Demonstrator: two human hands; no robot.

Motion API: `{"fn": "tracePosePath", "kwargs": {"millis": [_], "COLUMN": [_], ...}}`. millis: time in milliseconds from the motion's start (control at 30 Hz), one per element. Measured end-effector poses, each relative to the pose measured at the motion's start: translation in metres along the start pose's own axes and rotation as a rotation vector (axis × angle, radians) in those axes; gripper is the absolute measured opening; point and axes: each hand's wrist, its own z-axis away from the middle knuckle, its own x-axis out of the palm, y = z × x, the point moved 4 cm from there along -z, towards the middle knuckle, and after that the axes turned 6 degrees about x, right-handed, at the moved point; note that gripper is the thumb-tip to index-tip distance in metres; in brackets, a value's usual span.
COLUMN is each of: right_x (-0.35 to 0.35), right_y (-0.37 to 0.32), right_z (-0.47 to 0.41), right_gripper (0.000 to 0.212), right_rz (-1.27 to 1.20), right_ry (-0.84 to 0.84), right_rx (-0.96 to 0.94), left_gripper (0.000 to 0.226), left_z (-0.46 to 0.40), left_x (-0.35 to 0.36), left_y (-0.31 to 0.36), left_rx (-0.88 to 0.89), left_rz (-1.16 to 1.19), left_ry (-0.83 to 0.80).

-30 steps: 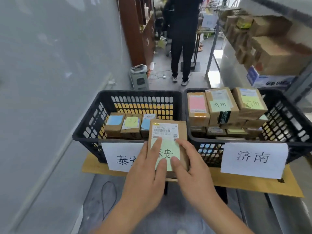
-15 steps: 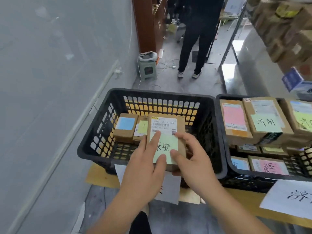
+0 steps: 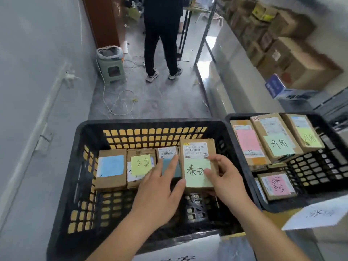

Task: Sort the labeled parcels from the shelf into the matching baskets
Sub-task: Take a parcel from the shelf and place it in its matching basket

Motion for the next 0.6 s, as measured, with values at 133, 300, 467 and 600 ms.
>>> {"fn": "tracePosePath", "kwargs": {"millis": [133,300,467,600], "right_x": [-0.003,0.017,0.034,0.042], "right_y": [0.01,0.028,0.041,0.053], "right_z": [-0.039,-0.082,-0.114,-0.132], "right_gripper": [0.03,0.029,0.033,0.039], "right_rz": [0.18,0.292,0.265,0.284], "right_ry": [0.054,0.025,-0.008,-0.082], "right_rx": [0.056,0.147,0.247,0.313], "left_gripper": [0.066,0.066,0.068,0.068], "left_z": [-0.011,-0.017,-0.02,-0.028], "left_x": [0.005,0.01,0.007,0.012], "left_y": [-0.022,-0.047,-0.052,-0.052], "left_rx": [-0.035,-0.113,-0.183,-0.23], "left_rz": [0.002,-0.036,-0.188,-0.267], "left_ry": [-0.061,-0.043,0.014,0.043]}}
